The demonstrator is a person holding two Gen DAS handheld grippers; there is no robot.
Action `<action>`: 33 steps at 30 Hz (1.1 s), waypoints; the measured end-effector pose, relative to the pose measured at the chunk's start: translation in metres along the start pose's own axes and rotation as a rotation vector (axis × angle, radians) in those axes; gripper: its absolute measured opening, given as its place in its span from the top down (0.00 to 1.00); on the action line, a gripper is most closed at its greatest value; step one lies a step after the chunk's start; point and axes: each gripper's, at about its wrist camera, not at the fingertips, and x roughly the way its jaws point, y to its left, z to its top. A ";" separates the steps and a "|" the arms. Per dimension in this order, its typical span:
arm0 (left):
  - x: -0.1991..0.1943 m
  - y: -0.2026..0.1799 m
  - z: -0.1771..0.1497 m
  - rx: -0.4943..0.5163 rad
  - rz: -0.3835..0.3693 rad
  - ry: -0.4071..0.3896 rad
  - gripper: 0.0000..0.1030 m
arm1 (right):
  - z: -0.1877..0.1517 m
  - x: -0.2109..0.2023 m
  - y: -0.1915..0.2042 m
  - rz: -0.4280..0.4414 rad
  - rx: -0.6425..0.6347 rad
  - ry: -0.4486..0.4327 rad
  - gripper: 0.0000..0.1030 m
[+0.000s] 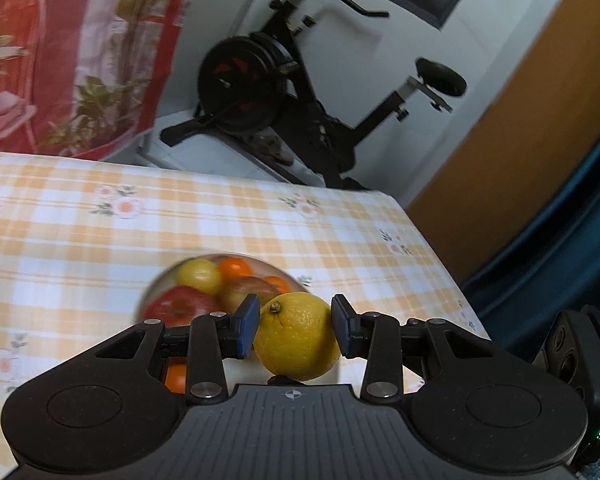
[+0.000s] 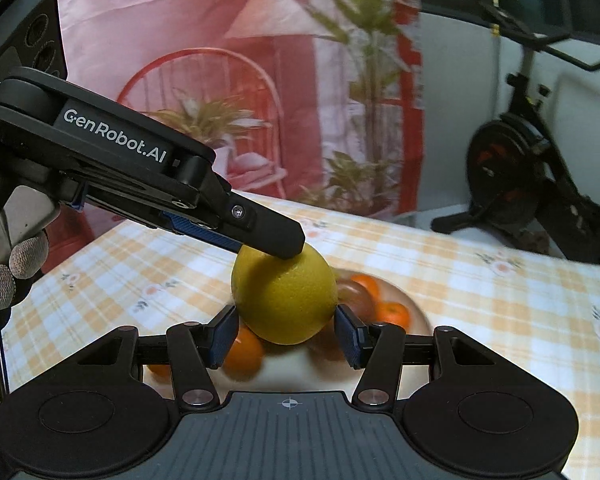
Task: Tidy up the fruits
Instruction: 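Carry the lemon over the cream plate and lower it among the fruit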
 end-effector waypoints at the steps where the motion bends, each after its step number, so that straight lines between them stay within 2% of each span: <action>1: 0.004 -0.006 0.000 0.009 -0.001 0.007 0.60 | -0.003 -0.003 -0.005 -0.005 0.009 -0.001 0.52; 7: 0.028 -0.032 0.001 0.077 0.014 0.050 0.60 | -0.021 -0.013 -0.037 -0.024 0.063 -0.003 0.52; 12: 0.047 -0.039 0.007 0.085 0.031 0.085 0.60 | -0.025 -0.005 -0.054 -0.021 0.089 0.009 0.52; 20: 0.072 -0.034 0.014 0.071 0.063 0.136 0.60 | -0.027 0.016 -0.068 -0.014 0.101 0.051 0.52; 33: 0.092 -0.032 0.017 0.066 0.088 0.156 0.60 | -0.030 0.034 -0.077 -0.046 0.076 0.087 0.52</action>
